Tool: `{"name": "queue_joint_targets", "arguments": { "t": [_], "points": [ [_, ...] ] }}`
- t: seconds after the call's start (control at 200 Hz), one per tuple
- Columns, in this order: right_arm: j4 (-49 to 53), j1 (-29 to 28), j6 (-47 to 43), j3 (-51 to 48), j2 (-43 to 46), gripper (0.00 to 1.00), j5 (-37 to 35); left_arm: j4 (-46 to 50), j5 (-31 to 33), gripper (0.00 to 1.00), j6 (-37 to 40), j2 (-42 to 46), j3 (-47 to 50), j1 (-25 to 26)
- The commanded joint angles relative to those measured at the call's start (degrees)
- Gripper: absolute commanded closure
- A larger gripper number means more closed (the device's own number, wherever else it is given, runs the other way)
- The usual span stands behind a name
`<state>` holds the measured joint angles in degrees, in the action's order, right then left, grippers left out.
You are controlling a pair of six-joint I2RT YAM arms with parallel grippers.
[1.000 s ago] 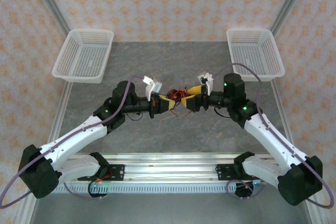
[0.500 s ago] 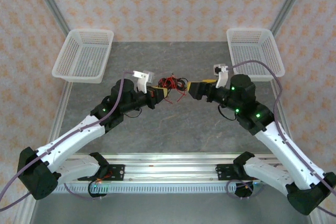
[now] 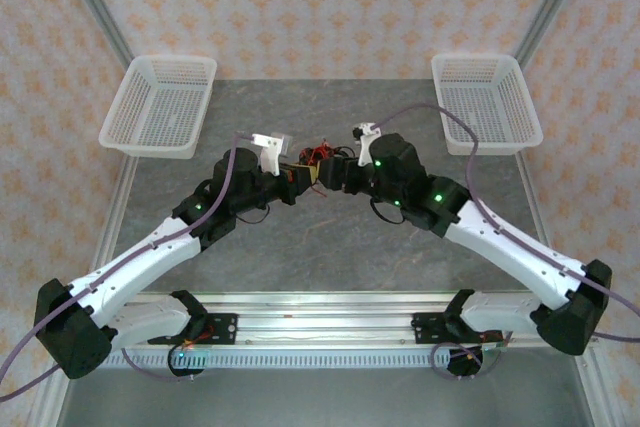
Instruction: Untangle the cables
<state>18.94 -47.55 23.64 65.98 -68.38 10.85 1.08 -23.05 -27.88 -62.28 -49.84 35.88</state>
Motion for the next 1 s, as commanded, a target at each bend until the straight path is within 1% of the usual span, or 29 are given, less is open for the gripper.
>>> {"name": "queue_joint_targets", "arguments": {
  "t": [0.0,0.26,0.4,0.616,0.856,0.996],
  "points": [
    [0.37,-0.30,1.13,2.74,-1.69,0.39,-4.57,-0.55,0.51,1.00,-0.99,-0.11,-2.36,0.03],
    [0.27,-0.35,-0.08,3.18,-5.16,0.43,-8.30,-1.79,-2.26,1.00,-1.54,0.91,-2.44,0.07],
    [-0.43,-0.35,-2.02,4.70,-8.09,0.45,-7.06,-3.96,-5.90,1.00,-1.78,2.29,-1.60,0.32],
    [-0.79,-0.34,-4.14,6.44,-11.50,0.53,-4.67,-8.23,-10.90,1.00,-1.65,6.12,0.48,1.21],
    [-1.37,0.37,-4.48,4.59,-11.60,0.56,-4.97,-11.72,-15.54,1.00,-1.38,10.28,1.76,1.99],
    [-2.41,2.21,-4.51,2.57,-9.47,0.59,-4.15,-12.59,-16.06,1.00,-1.48,12.12,2.52,1.95]
  ]
}}
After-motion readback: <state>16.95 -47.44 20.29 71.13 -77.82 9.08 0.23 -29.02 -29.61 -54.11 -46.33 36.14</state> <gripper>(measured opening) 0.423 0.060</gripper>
